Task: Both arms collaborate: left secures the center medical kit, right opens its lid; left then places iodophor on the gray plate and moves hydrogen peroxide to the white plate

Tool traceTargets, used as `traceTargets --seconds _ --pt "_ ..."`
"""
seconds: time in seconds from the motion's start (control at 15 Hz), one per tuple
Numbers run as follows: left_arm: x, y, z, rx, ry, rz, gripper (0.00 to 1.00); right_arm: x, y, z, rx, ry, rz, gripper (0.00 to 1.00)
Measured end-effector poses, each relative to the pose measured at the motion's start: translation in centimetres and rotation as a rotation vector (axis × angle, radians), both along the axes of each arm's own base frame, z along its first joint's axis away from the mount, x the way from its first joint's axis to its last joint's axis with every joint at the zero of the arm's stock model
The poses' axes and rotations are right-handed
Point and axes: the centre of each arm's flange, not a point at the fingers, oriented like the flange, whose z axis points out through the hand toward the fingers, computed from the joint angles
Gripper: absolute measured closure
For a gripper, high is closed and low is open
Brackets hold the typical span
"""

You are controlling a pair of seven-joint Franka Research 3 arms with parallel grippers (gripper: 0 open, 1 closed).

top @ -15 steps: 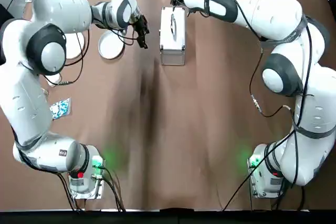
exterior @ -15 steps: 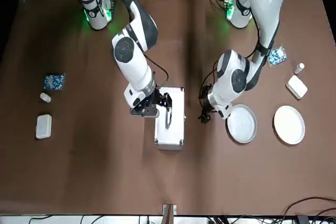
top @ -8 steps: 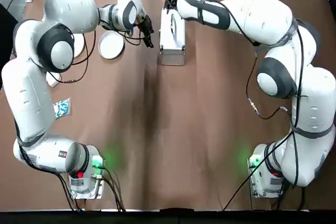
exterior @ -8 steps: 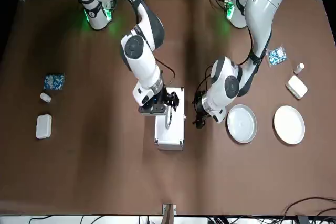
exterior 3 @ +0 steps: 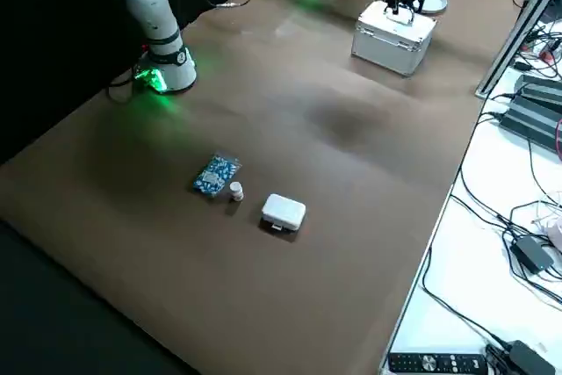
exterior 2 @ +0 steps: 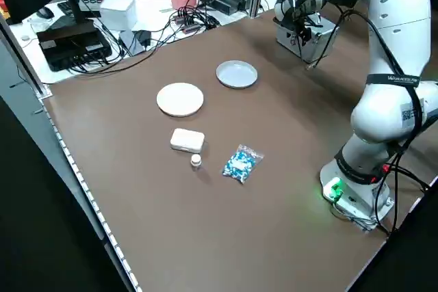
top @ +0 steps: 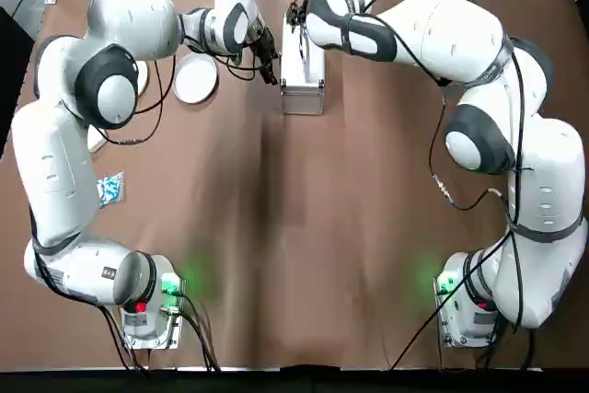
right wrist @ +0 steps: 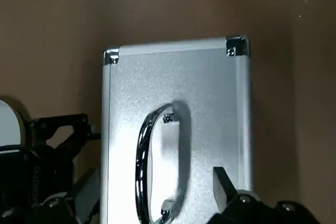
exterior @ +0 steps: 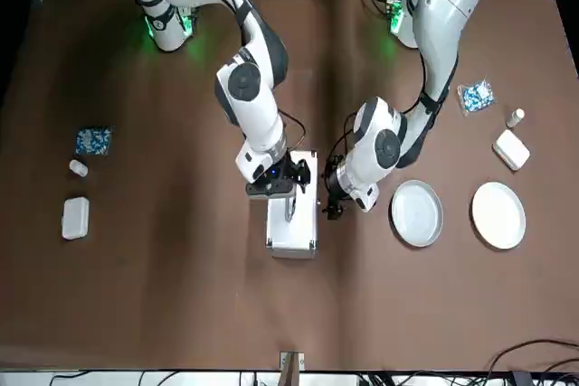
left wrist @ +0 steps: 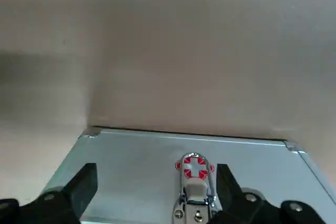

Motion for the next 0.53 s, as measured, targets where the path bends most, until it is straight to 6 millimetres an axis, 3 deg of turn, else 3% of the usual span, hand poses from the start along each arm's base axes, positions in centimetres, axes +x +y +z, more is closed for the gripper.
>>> traceTargets --seconds 0.53 --pt "0.84 -1.25 -0.07 -0.014 -0.013 -0.005 0.00 -0.34 0.45 -0.85 -0.027 -0.007 0.017 0.04"
